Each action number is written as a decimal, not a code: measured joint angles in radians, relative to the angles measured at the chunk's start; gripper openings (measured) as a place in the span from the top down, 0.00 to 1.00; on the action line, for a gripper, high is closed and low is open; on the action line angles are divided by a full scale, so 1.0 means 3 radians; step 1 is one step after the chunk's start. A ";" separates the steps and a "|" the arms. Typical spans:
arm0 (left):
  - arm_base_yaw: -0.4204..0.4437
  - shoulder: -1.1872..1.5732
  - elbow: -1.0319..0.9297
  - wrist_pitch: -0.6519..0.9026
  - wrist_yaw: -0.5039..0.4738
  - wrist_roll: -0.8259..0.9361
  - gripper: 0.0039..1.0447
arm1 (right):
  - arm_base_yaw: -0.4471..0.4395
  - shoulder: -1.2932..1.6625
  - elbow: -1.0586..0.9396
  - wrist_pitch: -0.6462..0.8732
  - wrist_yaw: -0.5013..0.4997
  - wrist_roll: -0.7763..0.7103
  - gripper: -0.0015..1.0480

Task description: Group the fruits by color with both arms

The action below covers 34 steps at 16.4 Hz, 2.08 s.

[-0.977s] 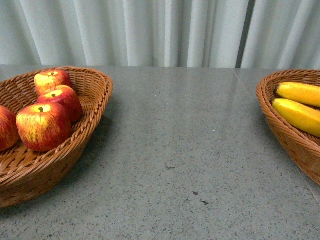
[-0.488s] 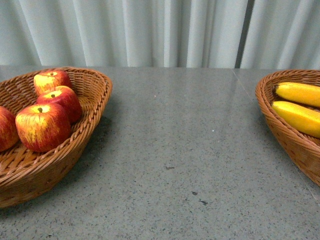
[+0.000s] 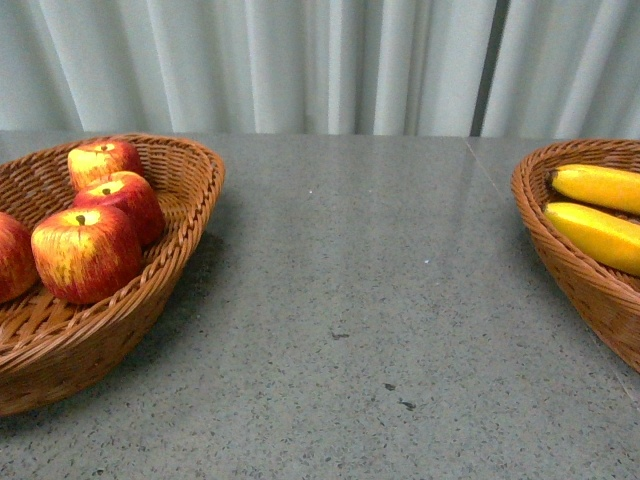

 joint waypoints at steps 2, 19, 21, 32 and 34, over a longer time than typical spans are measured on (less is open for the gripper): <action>0.0000 0.0000 0.0000 0.0001 -0.0001 0.0000 0.06 | 0.0000 -0.0121 -0.0089 -0.0061 -0.0001 0.0000 0.98; 0.0000 0.0000 0.0000 0.0001 -0.0001 0.0000 0.06 | 0.0000 -0.1073 -0.0289 -0.0786 0.0000 -0.0005 0.98; 0.0000 0.0000 0.0000 0.0001 0.0000 0.0000 0.06 | 0.0000 -0.1073 -0.0289 -0.0786 0.0000 -0.0006 0.87; 0.0000 0.0000 0.0000 0.0001 0.0000 0.0000 0.06 | 0.0000 -0.1073 -0.0289 -0.0786 0.0000 -0.0006 0.07; 0.0000 0.0000 0.0000 0.0001 0.0000 0.0000 0.06 | 0.0000 -0.1073 -0.0289 -0.0786 0.0000 -0.0005 0.05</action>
